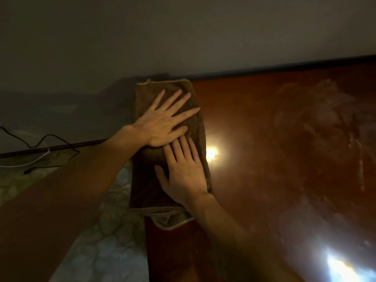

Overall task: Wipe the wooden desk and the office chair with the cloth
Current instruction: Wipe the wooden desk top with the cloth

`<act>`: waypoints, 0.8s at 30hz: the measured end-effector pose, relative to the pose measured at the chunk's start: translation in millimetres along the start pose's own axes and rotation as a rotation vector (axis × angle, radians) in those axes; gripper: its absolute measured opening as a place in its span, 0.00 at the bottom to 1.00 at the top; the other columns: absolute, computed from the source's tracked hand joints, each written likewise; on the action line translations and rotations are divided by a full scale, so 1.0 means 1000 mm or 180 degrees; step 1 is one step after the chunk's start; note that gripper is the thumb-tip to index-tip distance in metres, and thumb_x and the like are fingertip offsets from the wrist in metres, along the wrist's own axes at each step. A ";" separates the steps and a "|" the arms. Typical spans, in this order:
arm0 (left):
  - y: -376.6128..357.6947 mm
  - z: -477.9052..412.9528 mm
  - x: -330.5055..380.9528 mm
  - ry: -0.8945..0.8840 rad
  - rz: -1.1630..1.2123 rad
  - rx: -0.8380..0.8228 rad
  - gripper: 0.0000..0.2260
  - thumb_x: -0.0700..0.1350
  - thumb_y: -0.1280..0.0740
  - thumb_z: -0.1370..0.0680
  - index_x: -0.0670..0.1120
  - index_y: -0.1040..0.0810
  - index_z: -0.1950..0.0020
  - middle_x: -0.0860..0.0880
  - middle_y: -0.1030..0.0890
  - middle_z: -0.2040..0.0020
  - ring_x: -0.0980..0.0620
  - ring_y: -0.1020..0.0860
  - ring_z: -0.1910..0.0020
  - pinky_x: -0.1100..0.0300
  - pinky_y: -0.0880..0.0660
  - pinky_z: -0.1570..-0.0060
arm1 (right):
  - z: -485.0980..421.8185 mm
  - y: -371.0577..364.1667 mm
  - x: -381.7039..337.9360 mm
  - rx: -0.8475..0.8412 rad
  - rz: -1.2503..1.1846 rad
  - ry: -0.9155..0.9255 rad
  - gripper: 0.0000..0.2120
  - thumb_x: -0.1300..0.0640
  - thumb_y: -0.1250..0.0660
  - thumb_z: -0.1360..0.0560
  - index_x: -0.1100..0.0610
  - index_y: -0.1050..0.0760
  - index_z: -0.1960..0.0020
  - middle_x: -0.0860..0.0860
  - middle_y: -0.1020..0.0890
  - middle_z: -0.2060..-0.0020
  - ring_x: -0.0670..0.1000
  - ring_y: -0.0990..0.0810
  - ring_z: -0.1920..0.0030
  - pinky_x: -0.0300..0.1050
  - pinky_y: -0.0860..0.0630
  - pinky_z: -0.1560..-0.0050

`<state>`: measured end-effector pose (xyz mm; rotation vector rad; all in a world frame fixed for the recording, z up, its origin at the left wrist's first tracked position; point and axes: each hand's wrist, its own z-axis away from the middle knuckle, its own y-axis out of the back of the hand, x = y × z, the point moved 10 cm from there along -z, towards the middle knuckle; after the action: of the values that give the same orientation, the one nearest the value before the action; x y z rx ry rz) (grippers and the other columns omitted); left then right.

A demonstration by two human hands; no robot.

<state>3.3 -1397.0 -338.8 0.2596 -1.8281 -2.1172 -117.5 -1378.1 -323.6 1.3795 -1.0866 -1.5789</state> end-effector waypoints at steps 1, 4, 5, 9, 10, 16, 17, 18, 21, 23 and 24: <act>0.001 -0.005 0.000 0.0000 0.0007 0.0025 0.28 0.62 0.54 0.17 0.60 0.52 0.16 0.45 0.53 0.15 0.43 0.55 0.17 0.37 0.57 0.21 | -0.002 0.002 0.006 0.0004 0.0002 0.0014 0.33 0.39 0.44 0.18 0.55 0.39 0.19 0.58 0.36 0.20 0.58 0.45 0.18 0.55 0.54 0.18; 0.007 -0.025 0.000 0.0086 0.0146 -0.0018 0.29 0.65 0.59 0.18 0.61 0.55 0.17 0.47 0.56 0.15 0.45 0.58 0.17 0.38 0.61 0.21 | -0.010 0.012 0.027 -0.0028 0.0053 0.0110 0.32 0.39 0.45 0.17 0.54 0.39 0.18 0.57 0.37 0.20 0.57 0.46 0.18 0.54 0.57 0.17; 0.008 -0.033 -0.002 0.0164 0.0238 -0.0095 0.30 0.65 0.61 0.20 0.62 0.57 0.17 0.48 0.58 0.15 0.46 0.60 0.17 0.39 0.63 0.21 | -0.014 0.015 0.035 -0.0059 0.0069 0.0169 0.32 0.39 0.45 0.17 0.54 0.39 0.18 0.57 0.38 0.19 0.57 0.46 0.18 0.54 0.57 0.17; 0.010 -0.050 -0.008 0.0570 0.0422 -0.0047 0.30 0.66 0.63 0.21 0.65 0.59 0.18 0.50 0.59 0.15 0.47 0.61 0.17 0.41 0.65 0.22 | -0.027 0.026 0.061 -0.0141 0.0139 0.0427 0.33 0.40 0.44 0.17 0.54 0.40 0.18 0.57 0.40 0.18 0.56 0.49 0.17 0.54 0.57 0.18; 0.010 -0.052 -0.010 0.0616 0.0445 0.0018 0.30 0.66 0.62 0.21 0.64 0.58 0.18 0.50 0.58 0.15 0.47 0.60 0.17 0.40 0.65 0.22 | -0.030 0.027 0.064 -0.0128 0.0127 0.0479 0.33 0.40 0.43 0.18 0.54 0.40 0.18 0.56 0.40 0.18 0.56 0.49 0.17 0.54 0.57 0.18; 0.014 -0.047 -0.008 0.0700 0.0387 0.0343 0.27 0.63 0.55 0.17 0.63 0.50 0.17 0.48 0.51 0.15 0.45 0.53 0.17 0.38 0.56 0.21 | -0.031 0.029 0.064 -0.0068 0.0115 0.0523 0.33 0.40 0.41 0.19 0.55 0.37 0.19 0.56 0.39 0.19 0.57 0.48 0.17 0.54 0.56 0.18; 0.014 -0.045 -0.007 0.0753 0.0377 0.0387 0.27 0.63 0.54 0.17 0.63 0.49 0.17 0.48 0.50 0.15 0.45 0.52 0.17 0.38 0.56 0.21 | -0.030 0.030 0.064 -0.0051 0.0121 0.0547 0.33 0.40 0.41 0.19 0.55 0.36 0.19 0.56 0.38 0.19 0.57 0.47 0.17 0.55 0.56 0.18; 0.014 -0.043 -0.006 0.0821 0.0368 0.0417 0.27 0.63 0.54 0.17 0.63 0.49 0.17 0.48 0.50 0.15 0.44 0.52 0.17 0.38 0.56 0.21 | -0.030 0.029 0.063 -0.0045 0.0131 0.0568 0.32 0.39 0.41 0.19 0.55 0.35 0.20 0.56 0.38 0.19 0.57 0.47 0.17 0.55 0.55 0.18; 0.010 -0.023 -0.010 0.1244 0.0470 0.0461 0.28 0.63 0.53 0.18 0.62 0.47 0.17 0.48 0.49 0.15 0.44 0.52 0.17 0.39 0.57 0.21 | -0.025 0.027 0.059 -0.0068 0.0253 0.0782 0.33 0.40 0.42 0.20 0.55 0.35 0.20 0.57 0.37 0.19 0.57 0.46 0.18 0.56 0.55 0.18; 0.007 0.002 -0.008 0.1589 0.0532 0.0525 0.28 0.63 0.53 0.17 0.61 0.46 0.17 0.47 0.48 0.15 0.44 0.50 0.17 0.39 0.56 0.21 | -0.020 0.024 0.055 -0.0208 0.0357 0.1117 0.33 0.41 0.44 0.20 0.56 0.36 0.19 0.58 0.38 0.19 0.58 0.46 0.18 0.57 0.55 0.18; 0.005 0.015 -0.004 0.1757 0.0570 0.0555 0.28 0.63 0.53 0.17 0.61 0.45 0.17 0.47 0.48 0.15 0.43 0.50 0.17 0.39 0.56 0.21 | -0.016 0.022 0.053 -0.0332 0.0435 0.1301 0.33 0.42 0.45 0.20 0.56 0.37 0.19 0.59 0.39 0.19 0.59 0.47 0.18 0.57 0.55 0.18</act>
<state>2.4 -1381.8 -331.9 0.6267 -1.6250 -1.5630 -107.9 -1436.9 -322.6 1.4435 -0.8191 -1.1712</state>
